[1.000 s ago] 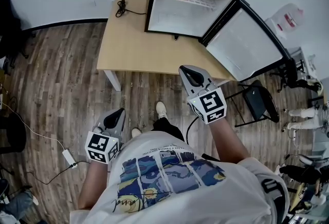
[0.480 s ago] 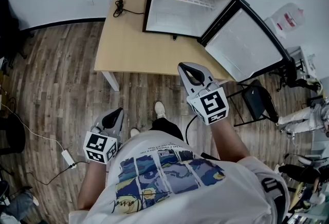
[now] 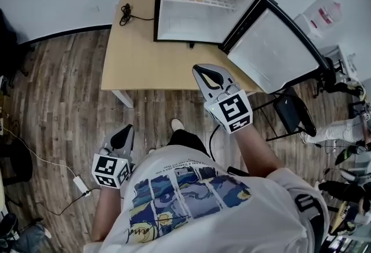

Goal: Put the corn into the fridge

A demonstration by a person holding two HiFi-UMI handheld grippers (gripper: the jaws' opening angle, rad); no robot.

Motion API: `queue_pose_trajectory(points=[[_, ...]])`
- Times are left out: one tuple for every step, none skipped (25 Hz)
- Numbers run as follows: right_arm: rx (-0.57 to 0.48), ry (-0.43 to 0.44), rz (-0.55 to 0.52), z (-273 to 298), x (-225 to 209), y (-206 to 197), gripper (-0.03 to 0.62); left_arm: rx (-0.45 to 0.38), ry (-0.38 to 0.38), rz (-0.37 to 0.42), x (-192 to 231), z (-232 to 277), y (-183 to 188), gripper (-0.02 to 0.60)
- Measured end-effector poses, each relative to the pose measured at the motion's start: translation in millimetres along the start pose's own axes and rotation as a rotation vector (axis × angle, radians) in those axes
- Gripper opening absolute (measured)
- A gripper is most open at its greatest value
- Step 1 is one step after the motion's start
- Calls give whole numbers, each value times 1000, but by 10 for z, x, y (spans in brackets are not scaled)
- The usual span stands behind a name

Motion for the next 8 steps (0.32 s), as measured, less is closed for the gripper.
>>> queue_pose_trajectory(points=[[-2, 1, 0, 29, -67, -11, 11, -1, 4, -1, 3, 54, 25, 9], [-4, 1, 0, 60, -134, -24, 11, -2, 7, -2, 6, 110, 49, 9], [-6, 3, 2, 89, -200, -40, 11, -2, 11, -3, 8, 166, 74, 9], [-7, 4, 2, 115, -268, -57, 11, -2, 15, -4, 6, 224, 101, 9], [-8, 5, 2, 137, -342, -74, 11, -3, 18, -5, 0, 286, 133, 9], [-8, 4, 1, 158, -422, -90, 11, -4, 20, -5, -7, 352, 170, 9], [-8, 3, 0, 177, -507, -107, 11, -7, 21, -6, -17, 421, 210, 9], [-7, 1, -1, 196, -594, -124, 11, -9, 22, -6, -26, 490, 252, 9]])
Point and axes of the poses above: the fingertips, and each gripper's own axes: z forward along the fingers, x to its left, y out of its top, the point moved 10 cm from there along -z, backward along the fingers, and after that the axes turned 7 degrees about y, right-handed, at the moved point
